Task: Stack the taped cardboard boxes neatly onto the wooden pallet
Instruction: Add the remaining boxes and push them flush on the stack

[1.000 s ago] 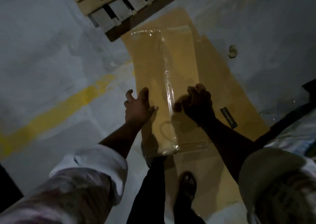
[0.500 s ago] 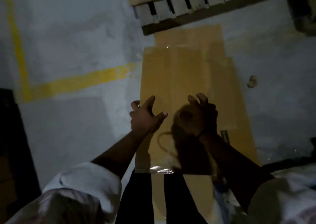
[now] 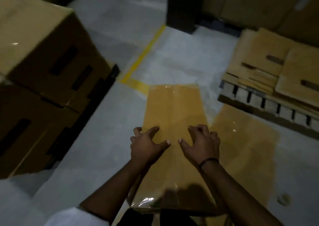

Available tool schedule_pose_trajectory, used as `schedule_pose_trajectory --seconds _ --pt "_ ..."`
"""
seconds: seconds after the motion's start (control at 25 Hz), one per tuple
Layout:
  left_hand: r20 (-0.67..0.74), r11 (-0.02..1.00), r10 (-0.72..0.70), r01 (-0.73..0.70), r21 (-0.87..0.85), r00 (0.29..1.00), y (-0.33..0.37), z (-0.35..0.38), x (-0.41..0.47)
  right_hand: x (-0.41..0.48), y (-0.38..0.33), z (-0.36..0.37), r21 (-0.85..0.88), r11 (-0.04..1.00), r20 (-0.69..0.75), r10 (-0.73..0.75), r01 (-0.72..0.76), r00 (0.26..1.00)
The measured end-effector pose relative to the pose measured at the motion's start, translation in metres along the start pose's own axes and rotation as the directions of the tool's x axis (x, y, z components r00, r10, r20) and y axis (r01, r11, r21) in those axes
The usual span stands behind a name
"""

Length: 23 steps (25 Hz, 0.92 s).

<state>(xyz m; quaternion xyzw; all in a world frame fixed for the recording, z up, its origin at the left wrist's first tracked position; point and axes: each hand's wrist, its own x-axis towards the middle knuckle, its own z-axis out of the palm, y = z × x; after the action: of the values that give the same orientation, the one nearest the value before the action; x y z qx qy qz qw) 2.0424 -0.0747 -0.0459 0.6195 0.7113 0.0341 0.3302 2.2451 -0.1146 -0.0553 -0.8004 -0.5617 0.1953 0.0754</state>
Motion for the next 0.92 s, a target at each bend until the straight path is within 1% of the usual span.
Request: schedule_pose_trajectory --seconds 0.08,0.16,0.32,0.44,0.56,0.72,0.92 --pt "-0.106 0.998 -0.044 0.040 -0.040 0.993 -0.024 -0.048 -0.022 -0.005 -0.056 -0.010 -0.033 0.991 -0.017 -0.128 0.127 0.992" --pt "-0.177 0.993 -0.104 0.091 -0.077 0.979 -0.058 -0.092 -0.047 -0.018 -0.115 -0.017 -0.093 0.964 -0.014 -0.252 0.249 0.968" --pt "-0.298 0.976 -0.183 0.137 -0.171 0.937 -0.142 -0.160 -0.094 -0.061 -0.227 -0.014 -0.125 0.901 -0.021 -0.422 0.416 0.906" --pt "-0.381 0.960 -0.248 0.173 -0.220 0.891 -0.220 -0.207 -0.138 -0.111 -0.315 -0.002 -0.147 0.836 -0.049 -0.539 0.528 0.841" --pt "-0.464 0.940 -0.330 0.241 -0.242 0.822 -0.298 -0.255 -0.182 -0.171 -0.403 0.026 -0.144 0.767 -0.071 -0.638 0.625 0.767" --pt "-0.574 0.918 -0.395 0.326 -0.224 0.718 -0.386 -0.329 -0.232 -0.241 -0.513 0.055 -0.106 0.690 -0.078 -0.724 0.716 0.686" --pt "-0.716 0.882 -0.447 0.398 -0.253 0.536 -0.475 -0.407 -0.283 -0.307 -0.633 0.072 -0.046 0.570 -0.150 -0.816 0.820 0.559"
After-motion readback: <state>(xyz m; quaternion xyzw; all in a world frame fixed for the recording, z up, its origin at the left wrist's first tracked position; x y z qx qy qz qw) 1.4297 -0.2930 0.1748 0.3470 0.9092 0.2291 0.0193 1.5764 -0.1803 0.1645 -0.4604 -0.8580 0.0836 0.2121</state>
